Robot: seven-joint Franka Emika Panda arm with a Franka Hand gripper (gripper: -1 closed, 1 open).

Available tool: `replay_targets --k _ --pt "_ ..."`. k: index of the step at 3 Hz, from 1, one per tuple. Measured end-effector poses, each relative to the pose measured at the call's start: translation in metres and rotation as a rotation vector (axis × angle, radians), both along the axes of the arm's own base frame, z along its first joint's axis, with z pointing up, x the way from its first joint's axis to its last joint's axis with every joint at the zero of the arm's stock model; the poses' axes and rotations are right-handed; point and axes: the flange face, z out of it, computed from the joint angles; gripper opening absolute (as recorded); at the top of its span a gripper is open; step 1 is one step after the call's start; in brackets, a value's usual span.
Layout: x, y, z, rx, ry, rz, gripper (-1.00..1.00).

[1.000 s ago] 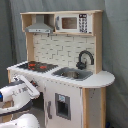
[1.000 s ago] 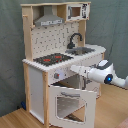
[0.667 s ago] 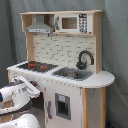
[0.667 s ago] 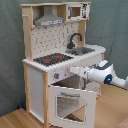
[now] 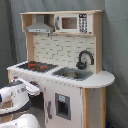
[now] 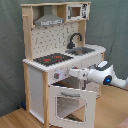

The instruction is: Play with the kitchen

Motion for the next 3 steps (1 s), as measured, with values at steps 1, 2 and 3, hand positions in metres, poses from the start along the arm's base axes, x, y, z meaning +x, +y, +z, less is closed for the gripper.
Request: replay_targets --k 1,2,3 --pt "0.0001 0.0011 -0.0009 -0.106 0.000 -0.007 -1.00" --pt "0.0000 0.0022 -0.0017 -0.209 0.001 -0.014 -1.00" --pt "-0.0022 -0.0018 -0.0021 -0.247 0.000 -0.042 -1.00"
